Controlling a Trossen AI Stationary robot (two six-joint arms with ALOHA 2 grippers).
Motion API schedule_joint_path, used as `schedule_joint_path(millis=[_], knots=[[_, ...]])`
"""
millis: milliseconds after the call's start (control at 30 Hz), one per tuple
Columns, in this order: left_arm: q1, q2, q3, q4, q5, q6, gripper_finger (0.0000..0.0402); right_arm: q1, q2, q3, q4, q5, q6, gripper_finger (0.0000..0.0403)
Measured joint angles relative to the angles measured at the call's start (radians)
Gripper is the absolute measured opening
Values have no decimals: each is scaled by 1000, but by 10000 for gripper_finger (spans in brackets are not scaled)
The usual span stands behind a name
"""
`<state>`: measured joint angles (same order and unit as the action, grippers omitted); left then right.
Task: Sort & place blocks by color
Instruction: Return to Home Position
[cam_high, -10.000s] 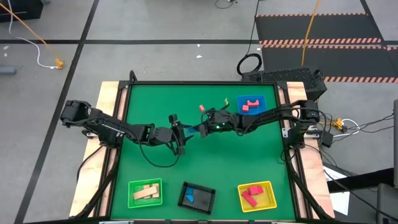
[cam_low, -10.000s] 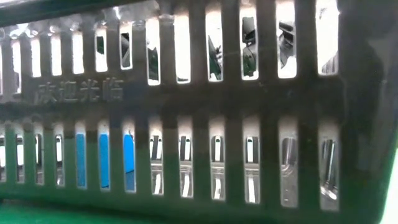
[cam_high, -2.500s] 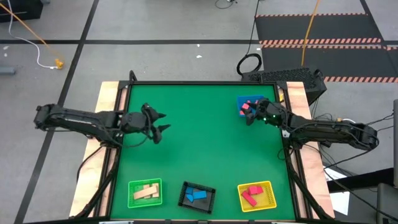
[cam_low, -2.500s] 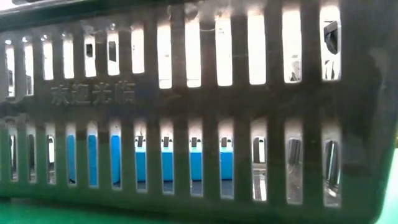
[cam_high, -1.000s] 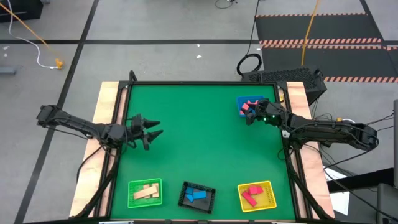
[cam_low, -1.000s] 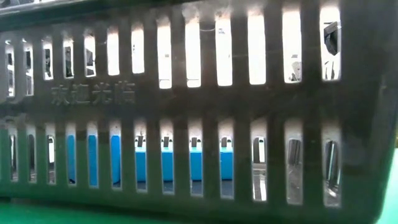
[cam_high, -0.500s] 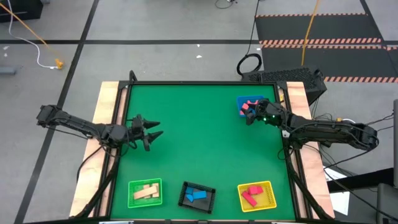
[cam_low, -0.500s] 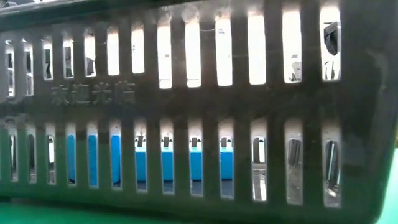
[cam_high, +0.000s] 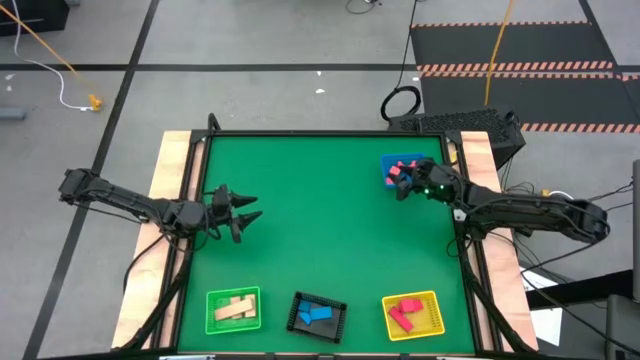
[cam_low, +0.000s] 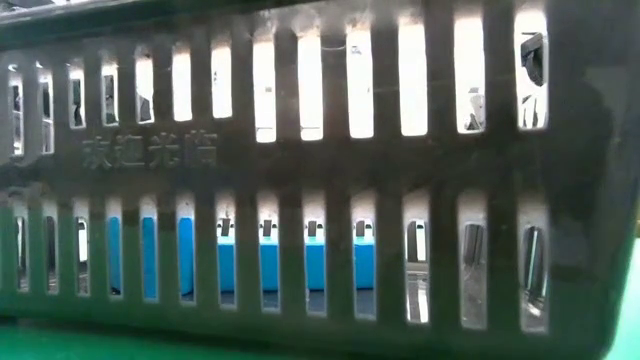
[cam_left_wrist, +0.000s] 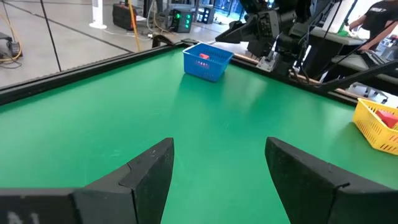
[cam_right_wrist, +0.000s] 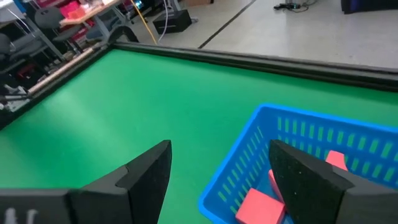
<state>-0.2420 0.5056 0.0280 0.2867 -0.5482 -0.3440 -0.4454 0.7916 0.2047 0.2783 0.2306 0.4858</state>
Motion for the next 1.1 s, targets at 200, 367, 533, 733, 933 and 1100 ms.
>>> schedule_joint_path(millis=[200,367,533,733,933,1100], knots=[[0,0,0,1,1,-50,253,0,-54,0,1,1,0,258],[0,0,0,1,1,-83,253,0,-124,0,0,1,0,258],[0,0,0,1,1,-84,253,0,-199,0,1,2,0,258],[0,0,0,1,1,-84,253,0,-277,-5,1,2,0,258],[0,0,0,2,1,-84,253,0,-394,-101,68,3,0,258],[0,0,0,2,0,-79,253,0,-484,-181,82,2,-1,258]])
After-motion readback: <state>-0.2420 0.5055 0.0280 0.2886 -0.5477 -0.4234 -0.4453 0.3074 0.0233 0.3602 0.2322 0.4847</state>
